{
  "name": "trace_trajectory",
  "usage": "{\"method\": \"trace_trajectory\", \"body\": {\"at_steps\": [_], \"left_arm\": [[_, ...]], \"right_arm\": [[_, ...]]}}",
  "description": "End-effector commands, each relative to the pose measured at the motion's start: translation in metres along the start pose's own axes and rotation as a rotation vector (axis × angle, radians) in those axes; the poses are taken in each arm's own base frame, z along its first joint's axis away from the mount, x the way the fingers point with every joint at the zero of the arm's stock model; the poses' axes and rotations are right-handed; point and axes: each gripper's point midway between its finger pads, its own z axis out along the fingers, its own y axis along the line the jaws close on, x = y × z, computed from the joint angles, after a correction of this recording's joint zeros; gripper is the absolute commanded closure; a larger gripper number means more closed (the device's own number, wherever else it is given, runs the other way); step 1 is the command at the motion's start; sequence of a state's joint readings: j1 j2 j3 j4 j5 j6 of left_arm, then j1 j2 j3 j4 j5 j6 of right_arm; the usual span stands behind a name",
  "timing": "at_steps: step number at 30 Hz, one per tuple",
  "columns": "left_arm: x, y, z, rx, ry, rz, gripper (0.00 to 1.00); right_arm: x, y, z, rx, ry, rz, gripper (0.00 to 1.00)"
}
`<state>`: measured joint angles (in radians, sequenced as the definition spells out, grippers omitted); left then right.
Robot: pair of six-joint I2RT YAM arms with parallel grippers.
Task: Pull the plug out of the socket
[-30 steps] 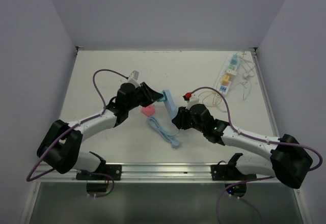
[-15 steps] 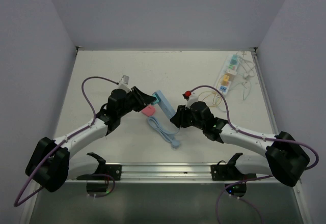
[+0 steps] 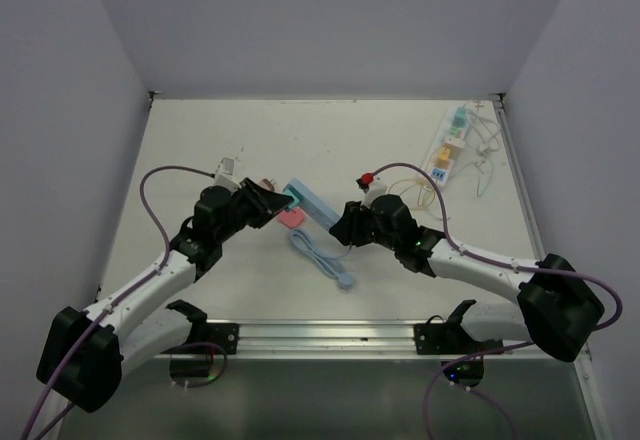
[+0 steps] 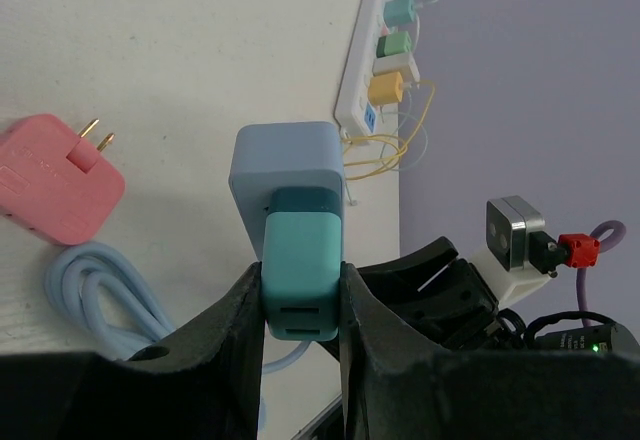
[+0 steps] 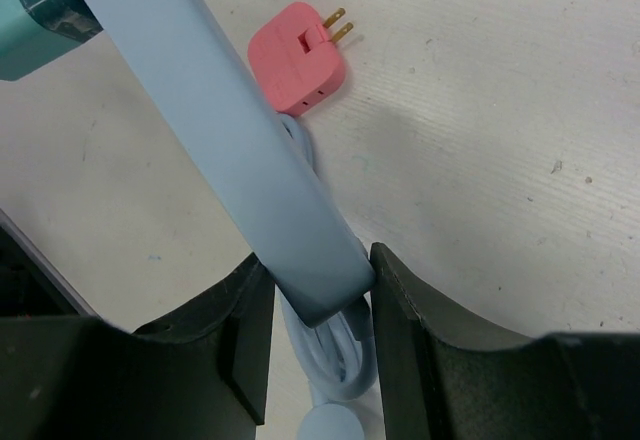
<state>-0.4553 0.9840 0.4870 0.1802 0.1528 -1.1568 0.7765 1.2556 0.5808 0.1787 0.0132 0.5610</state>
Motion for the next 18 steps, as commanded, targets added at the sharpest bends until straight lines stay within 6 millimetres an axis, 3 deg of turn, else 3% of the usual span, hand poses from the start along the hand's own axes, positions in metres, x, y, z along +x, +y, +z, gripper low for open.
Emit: {"method": "trace_trajectory", "body": {"at_steps": [1, 5, 6, 12, 17, 18], "left_arm": [[-0.024, 0.012, -0.005, -0.035, -0.1, 0.0, 1.0], [-0.03, 0.012, -0.004, -0.024, -0.099, 0.013, 1.0], [-0.031, 0.01, -0.002, -0.016, -0.097, 0.025, 1.0], [-0.029, -0.009, 0.022, 0.053, -0.016, 0.129, 1.0], [-0.025, -0.022, 0.042, 0.103, 0.01, 0.157, 1.0], [-0.021, -0.026, 0.043, 0.115, 0.022, 0.164, 1.0]], "right_arm": [[-0.011, -0.083, -0.011, 0.363, -0.07, 0.076, 1.0], [-0.016, -0.076, -0.012, 0.329, -0.07, 0.041, 1.0], [-0.02, -0.059, -0.011, 0.238, -0.072, 0.016, 1.0], [-0.021, -0.014, -0.015, 0.004, -0.036, -0.063, 1.0], [-0.026, 0.009, -0.017, -0.077, -0.03, -0.045, 0.59], [-0.027, 0.011, -0.016, -0.083, -0.033, -0.033, 0.55]]}}
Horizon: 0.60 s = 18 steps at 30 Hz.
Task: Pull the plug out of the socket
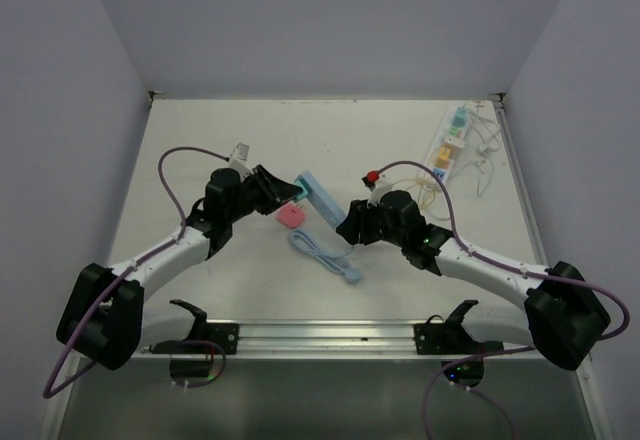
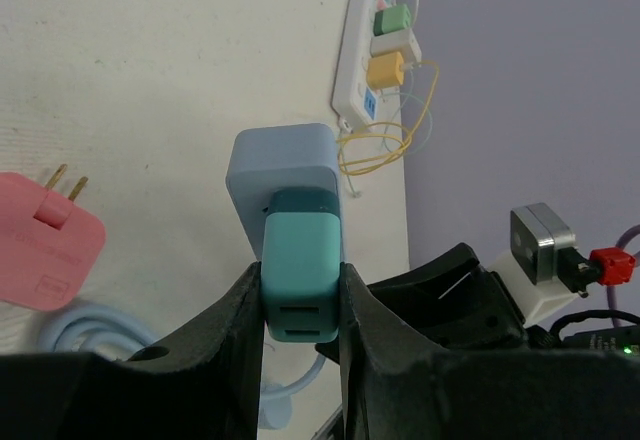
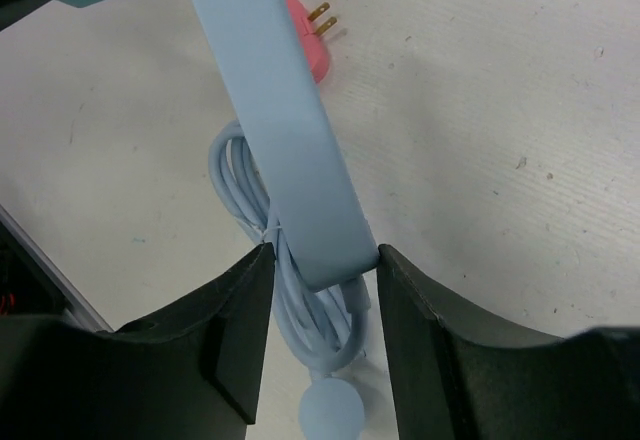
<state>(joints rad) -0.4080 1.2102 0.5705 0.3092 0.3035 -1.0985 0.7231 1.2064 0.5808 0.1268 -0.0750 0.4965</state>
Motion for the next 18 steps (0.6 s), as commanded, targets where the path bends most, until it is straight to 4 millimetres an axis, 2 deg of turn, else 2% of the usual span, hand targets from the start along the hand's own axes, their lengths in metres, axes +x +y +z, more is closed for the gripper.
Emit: {"method": "trace_trajectory", "body": {"at_steps": [1, 5, 8, 12, 14, 15, 16, 18], "left_arm": [[-0.023, -0.029, 0.011, 0.083, -0.075, 0.137, 1.0], [-0.016, -0.041, 0.015, 0.115, -0.056, 0.162, 1.0], [-0.011, -0.048, 0.015, 0.135, -0.042, 0.183, 1.0], [-0.005, -0.053, 0.015, 0.158, -0.011, 0.215, 1.0], [-0.004, -0.056, 0.014, 0.169, -0.001, 0.235, 1.0], [-0.001, -0.057, 0.014, 0.174, 0.011, 0.242, 1.0], [-0.001, -0.059, 0.013, 0.179, 0.016, 0.255, 1.0], [0.003, -0.062, 0.013, 0.189, 0.033, 0.268, 1.0]], "right_arm": [[-0.025, 0.017, -0.004, -0.054, -0.058, 0.008, 0.5], [-0.025, 0.024, 0.005, -0.064, -0.053, 0.022, 0.3], [-0.031, 0.028, 0.011, -0.062, -0.065, 0.026, 0.22], [-0.04, 0.025, 0.018, -0.031, -0.084, -0.016, 0.19], [-0.053, 0.025, 0.02, -0.008, -0.108, -0.041, 0.19], [-0.051, 0.023, 0.023, 0.004, -0.095, -0.063, 0.19], [-0.061, 0.027, 0.024, -0.002, -0.109, -0.072, 0.19], [-0.066, 0.029, 0.028, -0.002, -0.108, -0.093, 0.2]]}}
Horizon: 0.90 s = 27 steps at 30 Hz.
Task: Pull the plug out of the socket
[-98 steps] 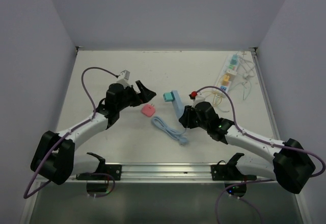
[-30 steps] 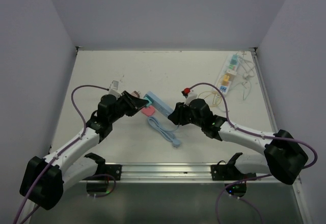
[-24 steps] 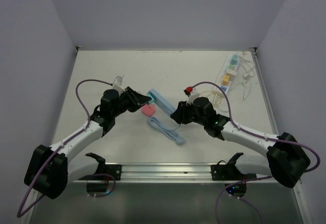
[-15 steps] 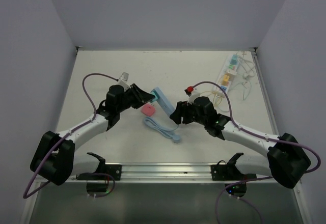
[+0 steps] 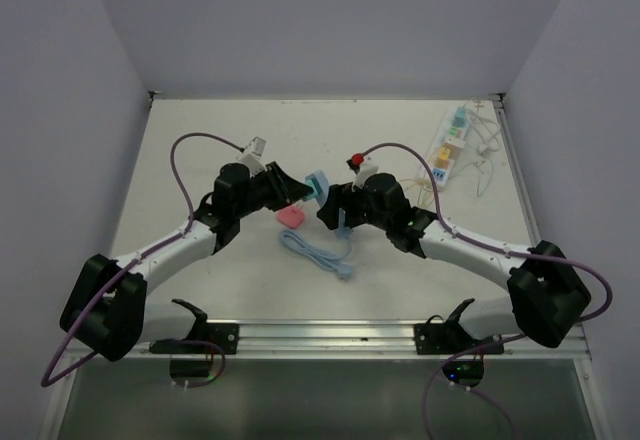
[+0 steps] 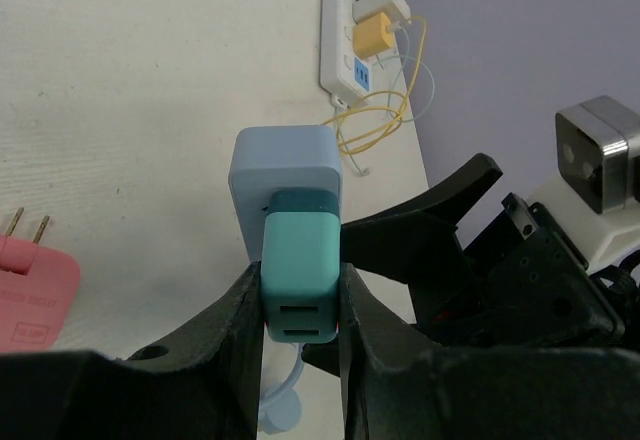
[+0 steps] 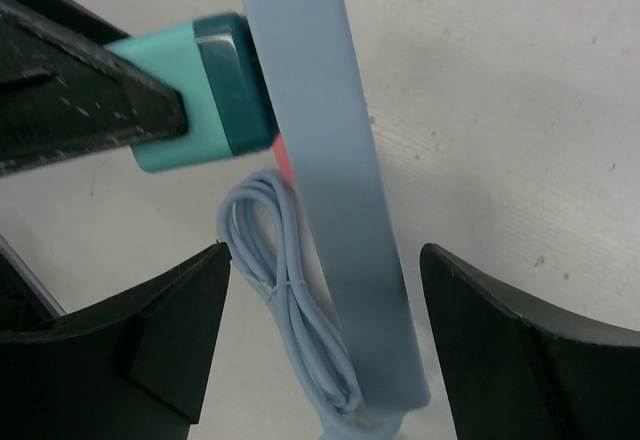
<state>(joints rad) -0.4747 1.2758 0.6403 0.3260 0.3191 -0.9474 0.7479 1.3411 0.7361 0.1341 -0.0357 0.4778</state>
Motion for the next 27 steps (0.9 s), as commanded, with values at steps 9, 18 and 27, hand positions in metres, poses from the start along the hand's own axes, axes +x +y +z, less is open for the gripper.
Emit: {"method": "trace_trajectory", "body": {"at_steps": [9, 18, 27], "left_arm": [[-0.017, -0.049, -0.003, 0.154, -0.026, 0.133, 1.0], [-0.022, -0.051, -0.013, 0.139, -0.059, 0.16, 1.0], [-0.026, -0.04, -0.044, 0.064, -0.118, 0.199, 1.0]], "right_arm": [[-0.033, 0.012, 0.025, -0.01, -0.05, -0.064, 0.54], [-0.01, -0.03, 0.018, 0.134, -0.026, -0.042, 1.0], [-0.01, -0.101, -0.002, 0.366, -0.03, 0.072, 1.0]]}}
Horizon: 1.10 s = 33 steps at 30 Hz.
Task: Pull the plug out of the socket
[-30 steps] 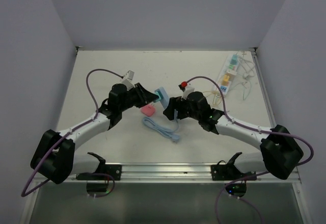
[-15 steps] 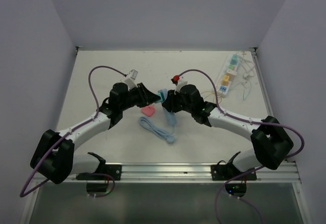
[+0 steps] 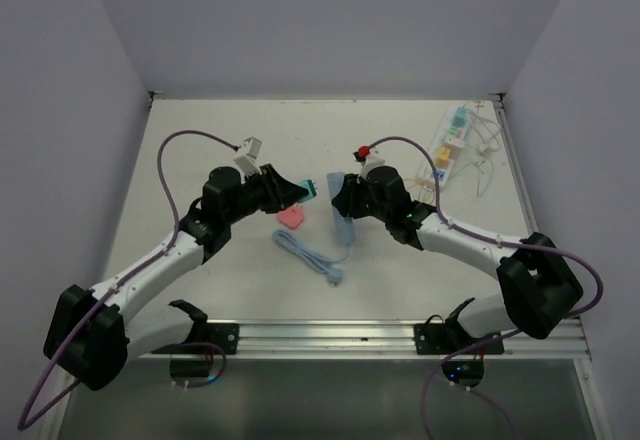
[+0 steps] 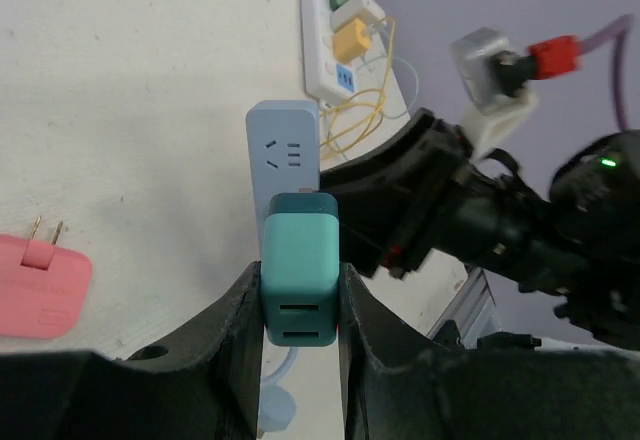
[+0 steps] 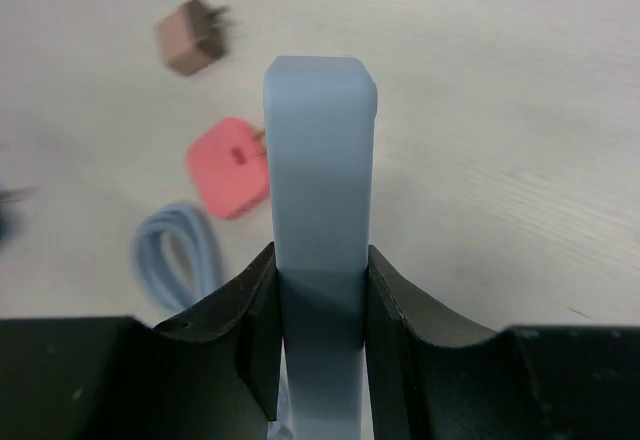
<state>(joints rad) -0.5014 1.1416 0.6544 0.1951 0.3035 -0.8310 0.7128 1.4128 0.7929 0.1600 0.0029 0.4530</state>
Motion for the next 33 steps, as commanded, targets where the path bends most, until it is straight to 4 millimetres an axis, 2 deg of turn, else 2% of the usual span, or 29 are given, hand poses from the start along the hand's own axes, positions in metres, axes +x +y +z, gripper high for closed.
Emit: {"method": "trace_trajectory", "body": {"at_steps": [1, 5, 8, 11, 12, 16, 18, 23, 26, 29, 30, 32, 33], "left_arm": [[-0.027, -0.013, -0.022, 0.027, -0.116, 0.068, 1.0], [-0.026, 0.011, -0.035, -0.017, -0.117, 0.048, 1.0], [-0.023, 0.032, -0.038, -0.063, -0.108, 0.029, 1.0], [-0.023, 0.06, -0.031, -0.123, -0.103, -0.005, 1.0], [-0.023, 0.072, -0.024, -0.147, -0.099, -0.025, 1.0], [-0.024, 0.099, 0.001, -0.175, -0.078, -0.075, 0.99], [-0.025, 0.113, 0.018, -0.182, -0.055, -0.104, 0.95], [-0.028, 0.143, 0.039, -0.229, -0.04, -0.141, 0.9], [-0.028, 0.156, 0.044, -0.253, -0.041, -0.153, 0.79], [-0.028, 0.163, 0.044, -0.275, -0.046, -0.156, 0.62], [-0.027, 0.163, 0.042, -0.284, -0.042, -0.158, 0.51], [-0.03, 0.164, 0.038, -0.292, -0.05, -0.155, 0.39], [-0.032, 0.161, 0.034, -0.297, -0.052, -0.148, 0.29]], "right_arm": [[0.007, -0.095, -0.016, 0.331, 0.009, 0.086, 1.0], [0.008, -0.111, -0.023, 0.365, 0.023, 0.077, 1.0], [0.005, -0.101, -0.024, 0.313, 0.026, 0.057, 1.0], [0.005, -0.084, -0.022, 0.219, 0.038, 0.061, 1.0], [0.008, -0.08, -0.02, 0.192, 0.051, 0.064, 1.0], [0.015, -0.068, -0.016, 0.124, 0.084, 0.076, 1.0], [0.017, -0.065, -0.013, 0.107, 0.094, 0.08, 1.0], [0.031, -0.058, -0.004, 0.071, 0.145, 0.083, 1.0], [0.036, -0.051, 0.003, 0.052, 0.158, 0.081, 1.0], [0.044, -0.044, 0.011, 0.041, 0.185, 0.072, 1.0], [0.041, -0.041, 0.013, 0.036, 0.183, 0.068, 0.98], [0.05, -0.04, 0.019, 0.039, 0.21, 0.057, 0.92], [0.046, -0.038, 0.022, 0.038, 0.208, 0.051, 0.87]]}}
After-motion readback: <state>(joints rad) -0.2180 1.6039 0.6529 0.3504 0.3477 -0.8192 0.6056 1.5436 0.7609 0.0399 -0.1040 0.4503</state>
